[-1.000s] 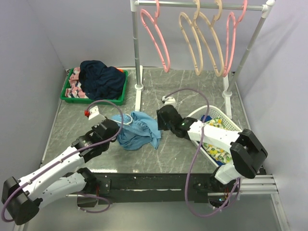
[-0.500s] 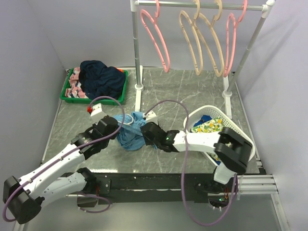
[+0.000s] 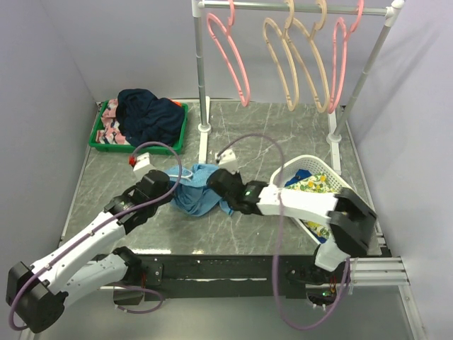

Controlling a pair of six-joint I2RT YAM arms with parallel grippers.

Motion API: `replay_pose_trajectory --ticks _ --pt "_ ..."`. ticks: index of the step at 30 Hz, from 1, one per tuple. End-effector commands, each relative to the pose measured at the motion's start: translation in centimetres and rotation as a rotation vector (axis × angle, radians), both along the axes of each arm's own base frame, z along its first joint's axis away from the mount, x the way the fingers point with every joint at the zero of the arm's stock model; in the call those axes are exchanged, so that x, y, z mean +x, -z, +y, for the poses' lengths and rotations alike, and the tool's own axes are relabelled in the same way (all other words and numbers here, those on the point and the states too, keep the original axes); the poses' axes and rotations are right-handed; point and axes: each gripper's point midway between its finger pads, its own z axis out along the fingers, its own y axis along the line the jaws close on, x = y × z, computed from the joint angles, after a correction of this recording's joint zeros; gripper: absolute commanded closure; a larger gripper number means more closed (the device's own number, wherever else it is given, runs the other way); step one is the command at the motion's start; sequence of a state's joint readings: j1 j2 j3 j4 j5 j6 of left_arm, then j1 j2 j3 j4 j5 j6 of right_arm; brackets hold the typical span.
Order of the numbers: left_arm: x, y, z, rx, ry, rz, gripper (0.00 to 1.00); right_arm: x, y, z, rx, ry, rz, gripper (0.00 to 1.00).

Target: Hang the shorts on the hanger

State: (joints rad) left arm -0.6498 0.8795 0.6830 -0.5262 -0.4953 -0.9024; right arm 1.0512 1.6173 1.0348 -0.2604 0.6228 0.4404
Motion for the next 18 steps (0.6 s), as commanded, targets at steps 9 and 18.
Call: replay_pose_trajectory --ticks 9,18 --pt "2.0 3.9 -4.7 -0.086 0.185 0.043 0.62 -0.2 -11.6 -2.1 0.088 0.003 -0.018 1.00" --pt "0.1 2.9 -5.3 -0.156 0.238 0.039 0.49 1.6 -12.2 -1.3 0.121 0.006 -0.007 1.00"
